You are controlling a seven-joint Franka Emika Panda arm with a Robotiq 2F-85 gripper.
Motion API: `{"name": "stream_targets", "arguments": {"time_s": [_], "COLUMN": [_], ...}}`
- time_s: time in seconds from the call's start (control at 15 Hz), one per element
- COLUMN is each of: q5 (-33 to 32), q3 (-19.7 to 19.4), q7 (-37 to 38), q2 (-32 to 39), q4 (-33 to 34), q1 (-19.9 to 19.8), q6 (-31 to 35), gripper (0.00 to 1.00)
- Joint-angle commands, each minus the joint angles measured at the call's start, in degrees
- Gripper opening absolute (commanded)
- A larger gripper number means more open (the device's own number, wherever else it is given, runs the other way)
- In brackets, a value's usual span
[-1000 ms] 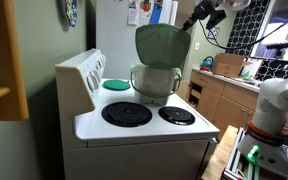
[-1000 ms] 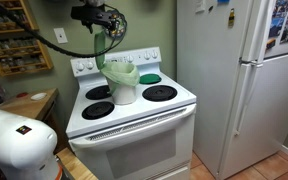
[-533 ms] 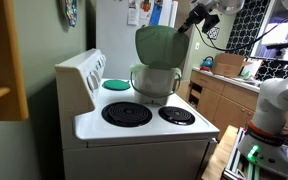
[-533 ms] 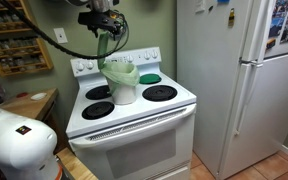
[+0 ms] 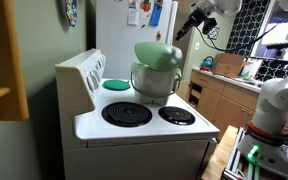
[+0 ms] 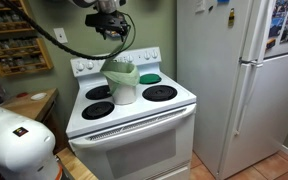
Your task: Close the bin
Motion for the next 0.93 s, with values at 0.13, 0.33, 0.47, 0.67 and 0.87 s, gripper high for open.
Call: {"name": "stream_targets", "arguments": {"time_s": [0.13,0.33,0.47,0.67,0.87], "q5": [-3.77,-4.31,-3.53,-3.06,-3.01], "q3": [-1.22,-2.61,-3.97,-4.51,-4.75], "q7": [2.42,5.26,5.77,4.55,4.43], "q2": [-0.75,-0.53,-0.74,0.14,0.17], "q4": [-0.86,-1.23,-1.64,-0.58,-0.38], "q1": [-3.27,-5.02,-5.66,-5.51,-5.57], "q6": [-0.82,-2.46,-3.96,-4.12,-4.38], "gripper": [1.00,1.00,1.00,1.00,1.00]}}
